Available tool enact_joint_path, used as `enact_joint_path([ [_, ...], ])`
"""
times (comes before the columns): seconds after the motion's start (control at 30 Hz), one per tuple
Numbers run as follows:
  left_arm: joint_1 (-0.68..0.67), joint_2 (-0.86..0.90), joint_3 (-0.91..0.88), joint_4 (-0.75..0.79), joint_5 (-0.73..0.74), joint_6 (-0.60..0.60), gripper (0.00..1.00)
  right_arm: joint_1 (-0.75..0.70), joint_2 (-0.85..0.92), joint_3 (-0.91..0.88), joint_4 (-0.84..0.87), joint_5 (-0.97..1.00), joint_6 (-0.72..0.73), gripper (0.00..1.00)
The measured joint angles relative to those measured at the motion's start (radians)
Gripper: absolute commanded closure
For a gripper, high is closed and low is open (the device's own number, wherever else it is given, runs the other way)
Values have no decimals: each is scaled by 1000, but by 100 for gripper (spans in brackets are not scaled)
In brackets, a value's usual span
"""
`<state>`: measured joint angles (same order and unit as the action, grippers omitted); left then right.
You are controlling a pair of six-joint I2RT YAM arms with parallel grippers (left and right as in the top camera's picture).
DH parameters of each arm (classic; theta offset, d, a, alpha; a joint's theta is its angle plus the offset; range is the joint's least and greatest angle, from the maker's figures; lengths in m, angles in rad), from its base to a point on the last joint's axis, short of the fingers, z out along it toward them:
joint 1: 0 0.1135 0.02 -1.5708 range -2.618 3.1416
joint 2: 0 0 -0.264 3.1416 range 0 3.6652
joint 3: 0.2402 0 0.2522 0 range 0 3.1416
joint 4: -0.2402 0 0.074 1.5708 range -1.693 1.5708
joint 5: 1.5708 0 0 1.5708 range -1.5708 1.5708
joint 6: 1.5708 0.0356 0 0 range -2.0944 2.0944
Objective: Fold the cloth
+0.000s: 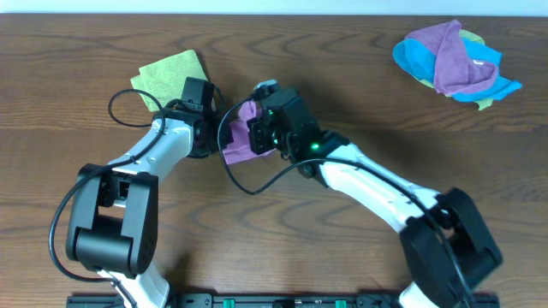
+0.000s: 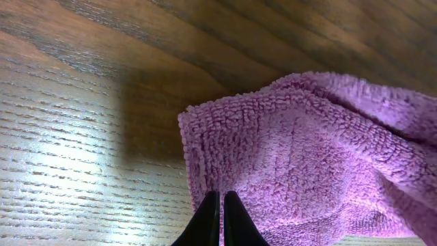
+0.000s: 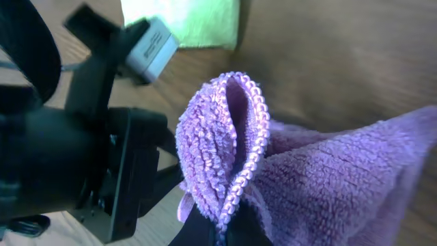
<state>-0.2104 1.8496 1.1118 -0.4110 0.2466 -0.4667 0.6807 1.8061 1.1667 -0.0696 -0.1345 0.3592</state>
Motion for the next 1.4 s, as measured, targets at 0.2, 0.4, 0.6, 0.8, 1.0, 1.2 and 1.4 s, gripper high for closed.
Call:
enact_joint_path([
  [0.2, 2, 0, 0, -5, 0, 0, 94, 19, 30, 33, -1, -6, 0, 99],
  [0.4, 38, -73, 0, -13, -1, 1, 94, 19, 30, 44, -5, -7, 0, 99],
  [0.6, 87, -214, 0, -43, -31, 4, 94, 19, 40, 44, 4, -7, 0, 99],
  [0.8, 106, -255, 0, -71, -56, 22, 94, 19, 68, 46, 8, -10, 0, 99],
  [1.0, 110, -255, 0, -100, -71, 23, 94, 32, 152, 78, 11, -29, 0, 99],
  [1.2, 130, -256, 0, -126, -78, 24, 94, 53, 224, 133, 11, -52, 0, 99],
  [1.4, 159, -261, 0, -139, -78, 24, 94, 72, 243, 142, 6, -57, -3, 62],
])
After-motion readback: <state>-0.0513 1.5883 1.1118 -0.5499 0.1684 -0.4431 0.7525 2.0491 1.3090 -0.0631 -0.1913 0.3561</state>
